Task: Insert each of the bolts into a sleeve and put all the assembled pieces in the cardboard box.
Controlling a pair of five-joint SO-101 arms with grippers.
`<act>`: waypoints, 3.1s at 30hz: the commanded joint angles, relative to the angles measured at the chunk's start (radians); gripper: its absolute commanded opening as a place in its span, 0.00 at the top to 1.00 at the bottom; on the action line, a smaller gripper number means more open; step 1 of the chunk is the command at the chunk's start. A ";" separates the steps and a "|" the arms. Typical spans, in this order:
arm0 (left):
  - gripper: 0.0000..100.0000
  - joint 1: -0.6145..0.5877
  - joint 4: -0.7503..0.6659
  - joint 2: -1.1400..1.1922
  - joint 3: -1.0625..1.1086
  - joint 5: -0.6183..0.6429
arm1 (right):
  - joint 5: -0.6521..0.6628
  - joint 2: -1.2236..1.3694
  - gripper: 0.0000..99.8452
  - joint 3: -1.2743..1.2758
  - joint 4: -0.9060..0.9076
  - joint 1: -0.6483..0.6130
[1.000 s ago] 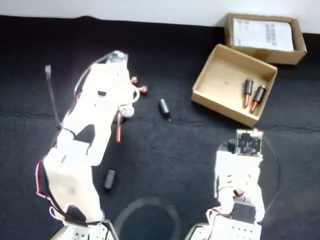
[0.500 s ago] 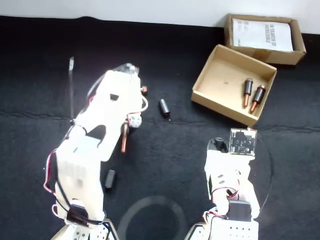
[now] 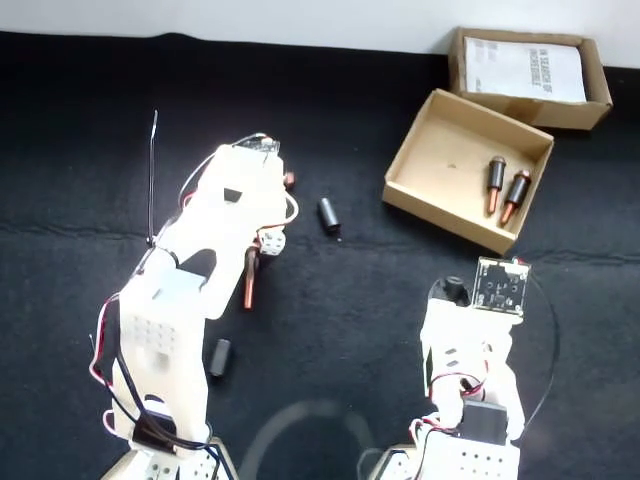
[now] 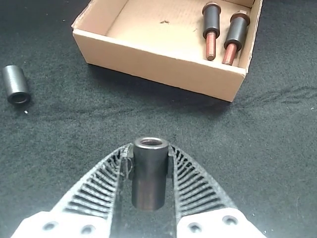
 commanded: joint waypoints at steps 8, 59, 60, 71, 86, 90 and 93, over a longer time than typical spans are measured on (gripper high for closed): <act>0.99 -0.041 -0.035 0.007 -0.031 -0.005 | -0.002 -0.027 0.99 0.122 -0.002 0.012; 0.99 -0.002 -0.187 -0.358 -0.030 0.103 | -0.009 -0.027 0.99 0.128 -0.430 -0.171; 0.99 0.002 -0.216 -0.412 0.019 0.089 | -0.009 -0.027 0.99 0.128 -0.440 -0.185; 0.99 0.077 -0.529 -0.868 0.519 0.063 | -0.008 -0.025 0.99 0.128 -0.392 -0.369; 0.99 0.197 -0.744 -1.107 0.659 0.064 | -0.008 -0.027 0.99 0.128 -0.257 -0.495; 0.99 0.257 -0.779 -1.141 0.664 0.064 | -0.008 -0.027 0.99 0.128 -0.257 -0.495; 0.99 0.291 -0.815 -1.142 0.664 0.064 | -0.008 -0.027 0.99 0.128 -0.257 -0.495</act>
